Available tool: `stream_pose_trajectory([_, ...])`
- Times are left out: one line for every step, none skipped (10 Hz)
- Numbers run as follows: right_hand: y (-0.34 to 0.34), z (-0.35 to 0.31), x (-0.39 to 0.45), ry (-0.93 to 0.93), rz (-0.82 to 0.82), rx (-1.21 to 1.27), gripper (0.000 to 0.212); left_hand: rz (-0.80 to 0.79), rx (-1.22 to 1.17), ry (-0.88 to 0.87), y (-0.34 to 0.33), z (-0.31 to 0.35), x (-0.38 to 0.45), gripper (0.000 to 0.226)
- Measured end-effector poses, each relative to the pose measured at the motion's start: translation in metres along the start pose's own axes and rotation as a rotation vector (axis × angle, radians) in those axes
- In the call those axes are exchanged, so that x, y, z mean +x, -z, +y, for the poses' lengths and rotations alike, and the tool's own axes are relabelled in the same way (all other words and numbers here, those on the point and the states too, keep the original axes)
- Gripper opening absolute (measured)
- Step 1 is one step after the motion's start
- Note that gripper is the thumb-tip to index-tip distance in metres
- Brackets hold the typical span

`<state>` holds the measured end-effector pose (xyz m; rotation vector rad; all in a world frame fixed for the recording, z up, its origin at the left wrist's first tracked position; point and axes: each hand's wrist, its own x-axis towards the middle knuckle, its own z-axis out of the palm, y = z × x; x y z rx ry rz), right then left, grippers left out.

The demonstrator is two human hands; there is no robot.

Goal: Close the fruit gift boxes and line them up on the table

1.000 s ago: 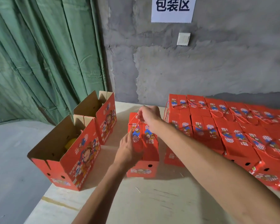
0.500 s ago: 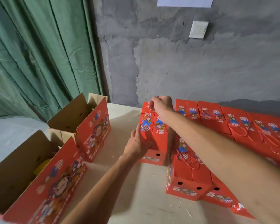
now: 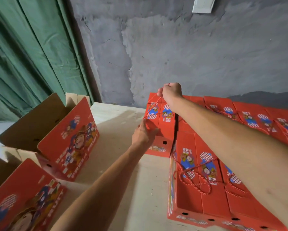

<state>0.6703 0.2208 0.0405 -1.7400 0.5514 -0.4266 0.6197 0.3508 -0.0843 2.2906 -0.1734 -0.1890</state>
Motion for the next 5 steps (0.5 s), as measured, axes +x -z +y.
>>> stream_pose_trajectory([0.009,0.006,0.011,-0.028,-0.045,-0.016,0.028,0.021,-0.050,0.036,-0.012,0.008,0.020,0.055])
stream_pose_trajectory([0.018,0.016,0.014,-0.036,-0.064,-0.054,0.018,0.000,0.003,0.032,-0.020,0.012,0.027,0.059])
stream_pose_trajectory([0.021,0.024,0.006,-0.044,-0.058,-0.141,0.028,-0.094,0.021,-0.012,-0.010,0.014,0.027,0.048])
stream_pose_trajectory([0.023,0.010,-0.019,-0.087,-0.097,-0.268,0.009,-0.153,0.043,-0.015,0.010,0.022,0.022,0.027])
stream_pose_trajectory([0.039,-0.001,-0.042,-0.032,-0.159,-0.388,0.016,-0.173,0.051,-0.047,0.028,0.047,0.006,0.018])
